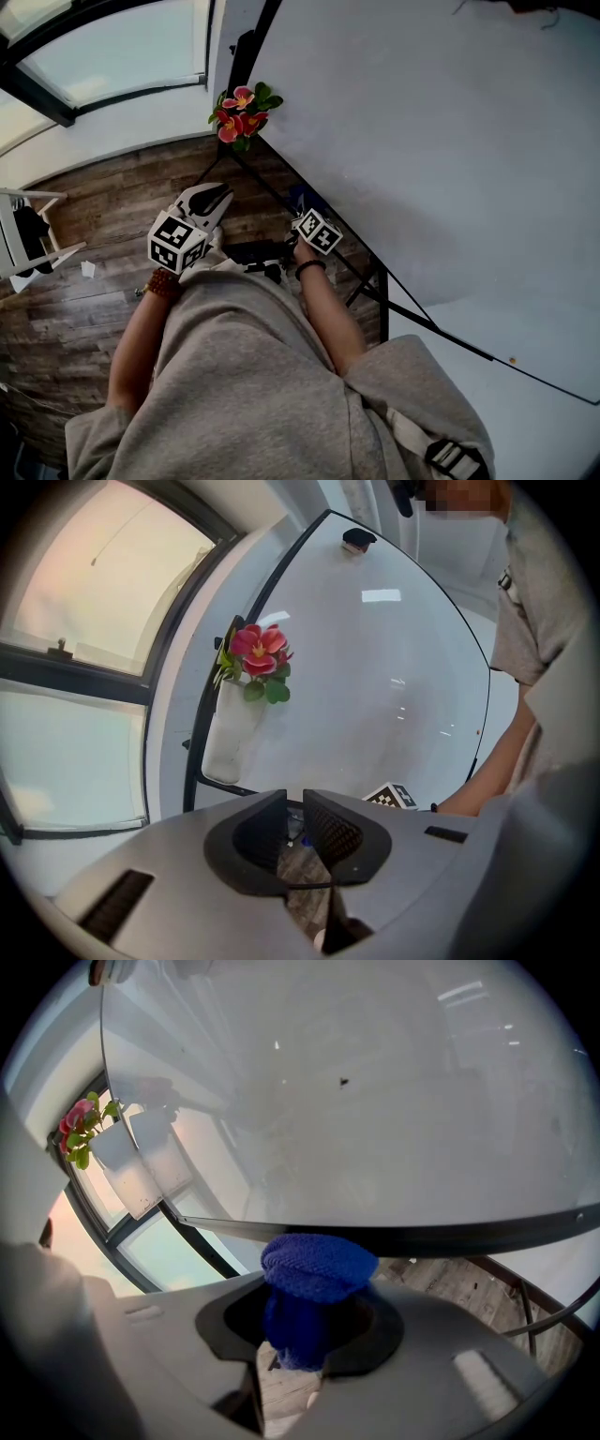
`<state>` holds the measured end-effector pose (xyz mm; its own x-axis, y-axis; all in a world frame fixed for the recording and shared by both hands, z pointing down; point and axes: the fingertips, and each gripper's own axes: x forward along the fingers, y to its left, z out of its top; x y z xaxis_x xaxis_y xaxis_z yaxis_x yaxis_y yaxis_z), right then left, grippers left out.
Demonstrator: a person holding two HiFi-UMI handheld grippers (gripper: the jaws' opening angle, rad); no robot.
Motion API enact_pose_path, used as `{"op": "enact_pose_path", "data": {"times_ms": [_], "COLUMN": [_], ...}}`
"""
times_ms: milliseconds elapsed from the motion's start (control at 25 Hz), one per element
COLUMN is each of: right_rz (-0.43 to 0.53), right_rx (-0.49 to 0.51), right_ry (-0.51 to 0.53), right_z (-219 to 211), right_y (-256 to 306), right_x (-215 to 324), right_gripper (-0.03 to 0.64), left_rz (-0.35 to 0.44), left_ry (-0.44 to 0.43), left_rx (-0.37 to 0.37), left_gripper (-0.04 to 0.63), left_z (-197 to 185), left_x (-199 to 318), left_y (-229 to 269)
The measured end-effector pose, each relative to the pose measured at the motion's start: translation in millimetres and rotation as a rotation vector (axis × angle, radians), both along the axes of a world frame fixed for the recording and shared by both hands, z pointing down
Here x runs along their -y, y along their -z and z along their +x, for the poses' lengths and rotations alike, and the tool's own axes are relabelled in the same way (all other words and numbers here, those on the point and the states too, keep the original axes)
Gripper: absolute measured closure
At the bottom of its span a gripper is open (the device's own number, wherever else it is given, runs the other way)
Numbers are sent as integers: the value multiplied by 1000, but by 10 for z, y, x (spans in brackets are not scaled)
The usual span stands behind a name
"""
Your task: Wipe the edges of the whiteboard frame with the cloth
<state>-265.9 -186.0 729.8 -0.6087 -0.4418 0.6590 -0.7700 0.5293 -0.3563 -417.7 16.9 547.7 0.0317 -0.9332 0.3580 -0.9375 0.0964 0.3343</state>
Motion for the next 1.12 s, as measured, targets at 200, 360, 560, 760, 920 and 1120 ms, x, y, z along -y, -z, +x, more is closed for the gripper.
{"op": "enact_pose_path", "data": {"times_ms": [200,360,560,760,920,1120], "right_rz": [-5,-4,-12,-15,-14,-17], "right_rx": [14,17,25,25,29,27], "right_ry": [5,13,1,4,11,19], "right_z": [-73,-125,-204,-278,-351,-450], "right_y": [18,53,37,48,52,41], "right_x": [-17,-43,-42,-71,-90,-106], "right_gripper": [482,482,482,480,480,480], "left_rz": [2,6,12,19,22,23], "left_ry": [25,50,66,80,92,109], "left_rx": [1,2,0,-1,-1,-4], "left_gripper": [535,534,534,534,534,534], "left_z": [-54,-108,-175,-240,-300,-381], "left_x": [-60,-127,-163,-210,-250,-296], "left_y": [17,52,47,70,70,52]}}
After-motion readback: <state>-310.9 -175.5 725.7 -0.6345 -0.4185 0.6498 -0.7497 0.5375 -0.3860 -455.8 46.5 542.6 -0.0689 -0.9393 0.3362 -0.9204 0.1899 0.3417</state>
